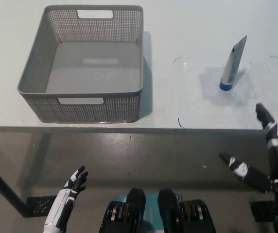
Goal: Use the right hand to pick up a shampoo and place it into a container on the left side
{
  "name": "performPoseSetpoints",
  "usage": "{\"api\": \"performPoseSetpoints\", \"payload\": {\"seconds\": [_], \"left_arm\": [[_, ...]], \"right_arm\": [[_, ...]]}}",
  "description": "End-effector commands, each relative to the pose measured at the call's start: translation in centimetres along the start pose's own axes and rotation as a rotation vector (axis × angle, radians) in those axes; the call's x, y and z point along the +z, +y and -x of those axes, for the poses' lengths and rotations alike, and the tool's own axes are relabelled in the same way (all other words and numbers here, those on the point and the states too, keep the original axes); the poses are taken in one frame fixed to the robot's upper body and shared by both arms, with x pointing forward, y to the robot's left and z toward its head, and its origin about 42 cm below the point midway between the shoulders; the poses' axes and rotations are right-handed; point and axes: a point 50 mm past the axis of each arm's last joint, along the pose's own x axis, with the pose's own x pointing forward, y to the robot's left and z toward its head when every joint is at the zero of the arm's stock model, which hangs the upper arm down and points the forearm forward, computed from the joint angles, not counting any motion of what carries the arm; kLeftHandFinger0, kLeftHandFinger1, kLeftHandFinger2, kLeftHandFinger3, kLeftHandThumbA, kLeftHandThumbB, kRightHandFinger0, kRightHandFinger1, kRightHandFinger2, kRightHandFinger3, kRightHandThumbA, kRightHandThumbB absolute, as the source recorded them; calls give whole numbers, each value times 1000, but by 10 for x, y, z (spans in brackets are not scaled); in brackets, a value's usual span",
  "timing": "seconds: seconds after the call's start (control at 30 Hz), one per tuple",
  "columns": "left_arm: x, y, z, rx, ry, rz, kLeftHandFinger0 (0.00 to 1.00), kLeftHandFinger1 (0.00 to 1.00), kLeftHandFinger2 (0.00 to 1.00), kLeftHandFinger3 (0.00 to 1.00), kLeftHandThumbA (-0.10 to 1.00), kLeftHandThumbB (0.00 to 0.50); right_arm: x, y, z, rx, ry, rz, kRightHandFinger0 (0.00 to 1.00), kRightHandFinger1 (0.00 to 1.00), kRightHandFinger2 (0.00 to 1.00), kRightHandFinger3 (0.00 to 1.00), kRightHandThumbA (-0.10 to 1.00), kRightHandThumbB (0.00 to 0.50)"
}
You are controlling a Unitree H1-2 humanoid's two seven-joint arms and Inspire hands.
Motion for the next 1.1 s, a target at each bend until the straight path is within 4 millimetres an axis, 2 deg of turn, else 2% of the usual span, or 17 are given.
{"api": "performPoseSetpoints", "payload": {"seconds": [0.0, 0.1, 0.2, 0.33, 0.37, 0.4, 0.47, 0.77, 0.9, 1.0, 1.07], "left_arm": [[8, 7, 0, 8, -62, -4, 1000, 1000, 1000, 1000, 1000, 307], [8, 7, 0, 9, -70, 0, 1000, 1000, 1000, 1000, 1000, 291], [8, 8, 1, 11, -67, 9, 1000, 1000, 1000, 1000, 1000, 304], [8, 9, 2, 13, -65, 17, 1000, 1000, 1000, 1000, 1000, 296], [9, 9, 2, 14, -67, 18, 1000, 1000, 1000, 1000, 1000, 290], [9, 10, 2, 15, -70, 20, 1000, 1000, 1000, 1000, 1000, 290], [9, 11, 1, 17, -69, 17, 1000, 1000, 1000, 1000, 1000, 295], [6, 14, 5, 22, -64, 25, 1000, 1000, 1000, 1000, 1000, 297], [6, 16, 6, 30, -62, 19, 1000, 1000, 1000, 1000, 1000, 315], [6, 17, 7, 35, -68, 24, 1000, 1000, 1000, 1000, 1000, 310], [6, 17, 9, 32, -66, 30, 1000, 1000, 1000, 1000, 1000, 288]], "right_arm": [[6, -13, -25, -59, -31, 26, 1000, 1000, 1000, 1000, 927, 317], [4, -15, -41, -61, -9, 23, 1000, 1000, 1000, 1000, 937, 330], [-1, -13, -56, -57, 8, 8, 1000, 1000, 1000, 1000, 925, 341], [-8, -10, -73, -52, 57, -22, 1000, 1000, 1000, 1000, 938, 393], [-8, -10, -76, -54, 72, -35, 1000, 1000, 1000, 1000, 953, 430], [-10, -9, -84, -55, 95, -25, 1000, 1000, 1000, 1000, 996, 446], [-13, -7, -93, -55, 116, -50, 1000, 1000, 1000, 1000, 1000, 466], [-27, 6, -119, -32, 197, -96, 1000, 1000, 1000, 1000, 1000, 404], [-32, 11, -124, -41, 217, -97, 1000, 1000, 1000, 1000, 1000, 404], [-35, 14, -127, -38, 223, -108, 1000, 1000, 1000, 1000, 1000, 401], [-37, 14, -129, -40, 228, -92, 1000, 1000, 1000, 1000, 1000, 399]]}}
